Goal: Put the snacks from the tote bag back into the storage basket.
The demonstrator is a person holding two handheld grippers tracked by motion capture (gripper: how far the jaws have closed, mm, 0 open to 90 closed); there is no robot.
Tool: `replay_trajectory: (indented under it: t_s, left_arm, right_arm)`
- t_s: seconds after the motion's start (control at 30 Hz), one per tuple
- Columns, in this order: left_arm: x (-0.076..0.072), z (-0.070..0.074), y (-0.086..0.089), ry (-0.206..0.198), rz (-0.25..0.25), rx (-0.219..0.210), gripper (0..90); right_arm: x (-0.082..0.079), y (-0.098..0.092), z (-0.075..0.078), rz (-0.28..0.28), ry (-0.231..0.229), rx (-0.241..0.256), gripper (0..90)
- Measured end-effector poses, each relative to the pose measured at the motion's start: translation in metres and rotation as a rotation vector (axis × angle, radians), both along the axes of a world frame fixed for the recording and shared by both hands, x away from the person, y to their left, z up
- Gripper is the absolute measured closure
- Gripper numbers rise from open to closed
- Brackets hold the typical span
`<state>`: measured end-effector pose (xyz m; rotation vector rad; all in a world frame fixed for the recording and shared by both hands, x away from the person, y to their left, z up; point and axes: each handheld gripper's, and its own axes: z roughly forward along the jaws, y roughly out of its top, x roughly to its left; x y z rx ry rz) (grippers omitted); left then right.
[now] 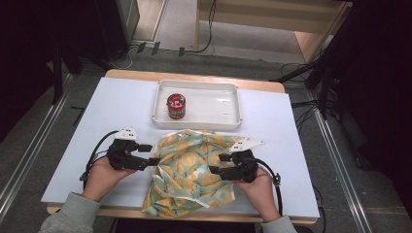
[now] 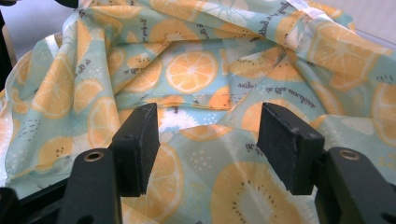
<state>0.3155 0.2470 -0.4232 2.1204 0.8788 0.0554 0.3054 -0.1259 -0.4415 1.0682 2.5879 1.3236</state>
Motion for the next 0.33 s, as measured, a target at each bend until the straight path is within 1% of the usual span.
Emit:
replay_trajectory:
  t_s: [0.2, 0.27, 0.33]
  left_arm:
    - [0.0019, -0.002, 0.0043, 0.007, 0.014, -0.009, 33.2]
    - [0.0017, -0.0021, 0.0035, 0.002, 0.028, 0.007, 32.8]
    - [0.0025, -0.0034, 0.003, 0.008, 0.025, 0.009, 31.6]
  right_arm:
    - [0.0001, 0.0005, -0.0003, 0.0, 0.006, -0.001, 39.7]
    - [0.0002, 0.0004, -0.0004, -0.001, 0.005, 0.0, 39.5]
    - [0.0003, 0.0004, -0.0004, -0.002, 0.008, -0.001, 39.3]
